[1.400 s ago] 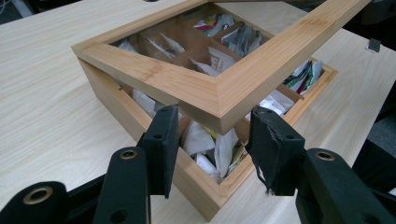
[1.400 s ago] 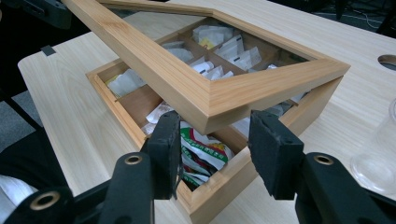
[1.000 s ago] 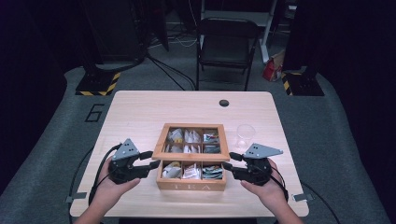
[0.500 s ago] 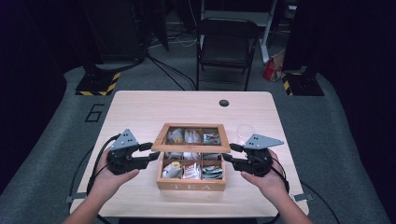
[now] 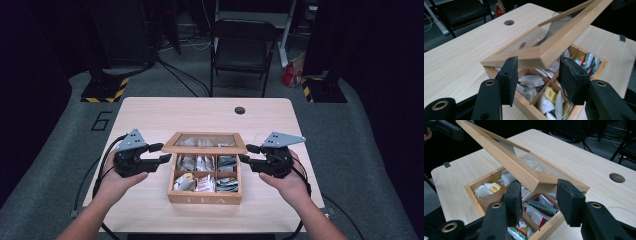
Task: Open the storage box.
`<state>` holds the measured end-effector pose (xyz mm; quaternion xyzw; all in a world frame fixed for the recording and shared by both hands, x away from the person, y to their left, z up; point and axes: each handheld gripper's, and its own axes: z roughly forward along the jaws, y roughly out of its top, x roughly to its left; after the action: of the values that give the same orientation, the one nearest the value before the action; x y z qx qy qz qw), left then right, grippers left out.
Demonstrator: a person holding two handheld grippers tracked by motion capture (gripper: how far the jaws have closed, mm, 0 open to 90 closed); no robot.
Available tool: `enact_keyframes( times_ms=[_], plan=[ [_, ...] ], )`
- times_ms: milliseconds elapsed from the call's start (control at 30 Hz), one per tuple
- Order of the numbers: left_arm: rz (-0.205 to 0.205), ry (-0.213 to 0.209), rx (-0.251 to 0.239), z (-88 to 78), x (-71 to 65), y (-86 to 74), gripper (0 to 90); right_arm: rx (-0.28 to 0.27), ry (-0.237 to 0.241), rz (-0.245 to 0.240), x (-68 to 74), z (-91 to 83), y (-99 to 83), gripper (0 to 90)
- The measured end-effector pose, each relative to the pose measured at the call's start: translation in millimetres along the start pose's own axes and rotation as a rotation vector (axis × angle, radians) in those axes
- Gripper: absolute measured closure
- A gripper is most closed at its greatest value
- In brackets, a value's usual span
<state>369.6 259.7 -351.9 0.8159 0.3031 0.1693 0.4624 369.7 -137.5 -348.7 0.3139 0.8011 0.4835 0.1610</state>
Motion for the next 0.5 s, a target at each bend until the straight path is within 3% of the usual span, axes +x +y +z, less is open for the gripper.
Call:
enact_keyframes(
  times_ms=[200, 500],
  plan=[
    [-0.037, 0.027, 0.015, 17.4, 18.3, -5.2, 50.6, -0.008, -0.003, 0.017, -4.4, 0.2, 8.7, 55.8],
    [-0.049, 0.032, 0.045, 41.9, 28.2, -3.2, 50.6, -0.011, -0.003, 0.013, -6.4, 0.4, 12.0, 55.7]
  ],
)
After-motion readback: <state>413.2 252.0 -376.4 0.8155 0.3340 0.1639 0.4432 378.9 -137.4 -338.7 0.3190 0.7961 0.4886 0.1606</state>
